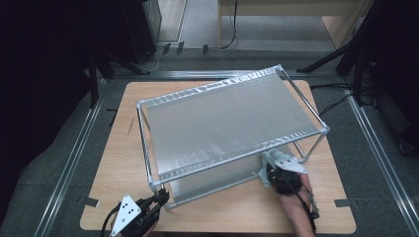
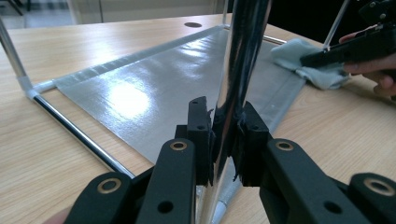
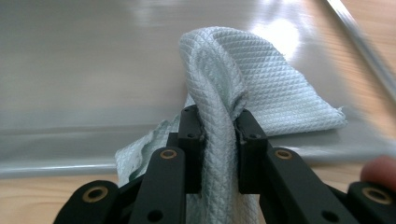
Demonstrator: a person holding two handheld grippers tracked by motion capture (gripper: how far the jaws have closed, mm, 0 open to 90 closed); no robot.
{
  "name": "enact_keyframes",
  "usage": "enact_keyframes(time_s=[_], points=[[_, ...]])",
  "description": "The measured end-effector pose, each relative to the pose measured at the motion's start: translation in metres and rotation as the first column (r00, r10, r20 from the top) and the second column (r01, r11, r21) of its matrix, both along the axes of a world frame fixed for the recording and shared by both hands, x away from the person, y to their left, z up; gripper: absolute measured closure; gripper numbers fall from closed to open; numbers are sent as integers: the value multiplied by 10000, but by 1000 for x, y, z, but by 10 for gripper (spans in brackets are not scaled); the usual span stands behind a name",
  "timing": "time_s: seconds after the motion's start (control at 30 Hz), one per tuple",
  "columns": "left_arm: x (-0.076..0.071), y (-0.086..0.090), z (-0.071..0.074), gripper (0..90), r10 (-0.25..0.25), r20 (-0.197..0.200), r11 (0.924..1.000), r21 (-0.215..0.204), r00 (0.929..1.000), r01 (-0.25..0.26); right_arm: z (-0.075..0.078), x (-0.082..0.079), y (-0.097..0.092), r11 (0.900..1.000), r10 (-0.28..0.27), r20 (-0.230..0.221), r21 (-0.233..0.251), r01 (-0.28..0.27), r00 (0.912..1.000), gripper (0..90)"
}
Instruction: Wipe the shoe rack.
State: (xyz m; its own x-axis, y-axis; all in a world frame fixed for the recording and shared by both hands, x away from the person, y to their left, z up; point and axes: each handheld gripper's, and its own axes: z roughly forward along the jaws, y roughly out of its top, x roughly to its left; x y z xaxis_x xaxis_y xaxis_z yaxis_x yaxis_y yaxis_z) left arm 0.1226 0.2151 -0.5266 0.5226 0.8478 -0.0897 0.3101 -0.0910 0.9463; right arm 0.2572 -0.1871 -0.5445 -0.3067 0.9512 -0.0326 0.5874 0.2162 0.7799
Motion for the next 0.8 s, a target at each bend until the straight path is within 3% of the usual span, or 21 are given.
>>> enact_keyframes(time_s=[0.07, 0.13, 0.27, 0.33, 0.37, 0.47, 0.5, 0.57, 0.67, 0.73, 0.8], points=[[-2, -2, 1, 803, 118, 103, 9995, 279, 9999, -120, -1, -5, 20, 9993, 327, 0, -180, -327, 9995, 766], [-2, -3, 1, 804, 89, 80, 9997, 240, 9999, -91, -2, -13, 46, 9951, 960, 44, -260, -959, 9954, 766], [-2, -4, 0, 803, 17, 52, 9998, 174, 10000, -18, -6, -33, 103, 9715, 2336, 190, -459, -2326, 9721, 765], [-2, -6, 0, 803, -84, 49, 9999, 134, 10000, 83, -7, -43, 127, 9532, 3010, 222, -372, -3001, 9534, 765], [-3, -8, 0, 802, -145, 52, 9998, 123, 9999, 144, -7, -49, 142, 9349, 3538, 222, -379, -3529, 9351, 763], [-4, -17, -1, 804, -344, 199, 9991, 240, 9992, 339, -8, -59, 160, 9055, 4243, 193, -141, -4241, 9053, 760], [-5, -20, -1, 805, -416, 217, 9988, 266, 9989, 410, -8, -62, 164, 9011, 4336, 254, -142, -4334, 9007, 760], [-5, -23, -1, 805, -474, 263, 9985, 269, 9985, 467, -9, -67, 169, 8761, 4821, 317, -142, -4819, 8755, 760], [-4, -24, -1, 806, -491, 277, 9984, 281, 9984, 483, -9, -64, 164, 8716, 4900, 316, -302, -4892, 8711, 758], [-3, -23, -1, 806, -459, 277, 9986, 281, 9986, 451, -8, -56, 152, 8861, 4630, 329, -433, -4615, 8858, 758], [-3, -23, -1, 806, -446, 254, 9988, 228, 9987, 440, -7, -47, 136, 9090, 4163, 253, -336, -4154, 9089, 757]])
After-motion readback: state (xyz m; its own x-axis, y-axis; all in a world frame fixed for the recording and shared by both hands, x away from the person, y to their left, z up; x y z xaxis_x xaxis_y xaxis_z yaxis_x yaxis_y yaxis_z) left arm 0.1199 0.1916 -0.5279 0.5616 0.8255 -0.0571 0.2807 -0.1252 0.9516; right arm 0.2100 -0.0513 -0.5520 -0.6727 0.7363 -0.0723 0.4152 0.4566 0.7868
